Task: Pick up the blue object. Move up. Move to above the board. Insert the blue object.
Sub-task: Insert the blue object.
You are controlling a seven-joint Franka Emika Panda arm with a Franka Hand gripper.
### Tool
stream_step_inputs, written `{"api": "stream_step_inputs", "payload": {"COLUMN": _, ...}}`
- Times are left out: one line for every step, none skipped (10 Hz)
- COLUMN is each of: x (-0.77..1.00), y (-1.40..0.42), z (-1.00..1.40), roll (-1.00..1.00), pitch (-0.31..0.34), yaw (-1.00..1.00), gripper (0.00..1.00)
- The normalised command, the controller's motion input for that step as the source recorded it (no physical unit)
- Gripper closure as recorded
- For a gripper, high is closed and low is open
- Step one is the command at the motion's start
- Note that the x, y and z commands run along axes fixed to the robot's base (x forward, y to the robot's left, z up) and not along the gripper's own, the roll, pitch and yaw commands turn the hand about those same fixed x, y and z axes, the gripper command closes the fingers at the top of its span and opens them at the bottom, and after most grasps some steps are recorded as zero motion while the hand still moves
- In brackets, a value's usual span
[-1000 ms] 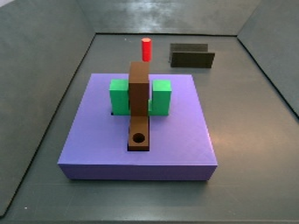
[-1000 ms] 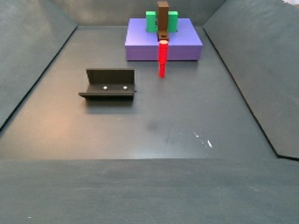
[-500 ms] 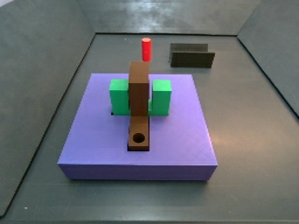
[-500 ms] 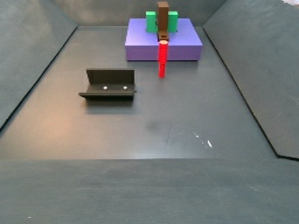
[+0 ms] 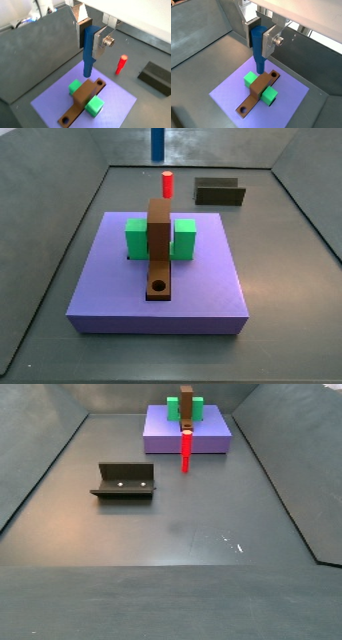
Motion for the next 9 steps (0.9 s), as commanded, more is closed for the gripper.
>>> {"api": "stream_step_inputs", "payload": {"x": -0.05, "y": -0.78, "z": -0.31, "roll": 0.35, "pitch": -0.15, "yaw": 0.11, "gripper": 1.0}}
{"api": "stream_step_inputs", "payload": {"x": -0.04, "y": -0.76, "z": -0.3, "roll": 0.36, "pitch": -0.149, "yaw": 0.11, "gripper": 1.0}}
{"api": "stream_step_inputs", "payload": {"x": 0.0, "y": -0.73, "z": -0.24, "roll": 0.32, "pitch": -0.086, "yaw": 0.11, "gripper": 1.0}}
{"api": "stream_step_inputs", "payload": {"x": 0.05, "y": -0.45, "z": -0.39, "roll": 0.1, "pitch": 0.0, "yaw": 0.0, "gripper": 1.0}}
{"api": "stream_step_inputs", "payload": {"x": 0.0, "y": -0.25, "z": -0.44, "roll": -0.07, "pitch": -0.019, "yaw": -0.06, "gripper": 1.0}}
{"api": "stream_step_inputs", "payload": {"x": 0.0, "y": -0.17, "z": -0.47, "roll": -0.17, "pitch": -0.034, "yaw": -0.03, "gripper": 1.0}}
{"api": "stream_step_inputs", "payload": {"x": 0.0, "y": -0.19, "z": -0.51, "roll": -0.16, "pitch": -0.05, "yaw": -0.01, "gripper": 1.0}}
{"api": "stream_step_inputs", "payload": {"x": 0.0, "y": -0.21, "z": -0.5, "roll": 0.0, "pitch": -0.034, "yaw": 0.0, "gripper": 1.0}}
{"api": "stream_step_inputs", "payload": {"x": 0.0, "y": -0.33, "z": -0.5, "roll": 0.13, "pitch": -0.016, "yaw": 0.0, "gripper": 1.0}}
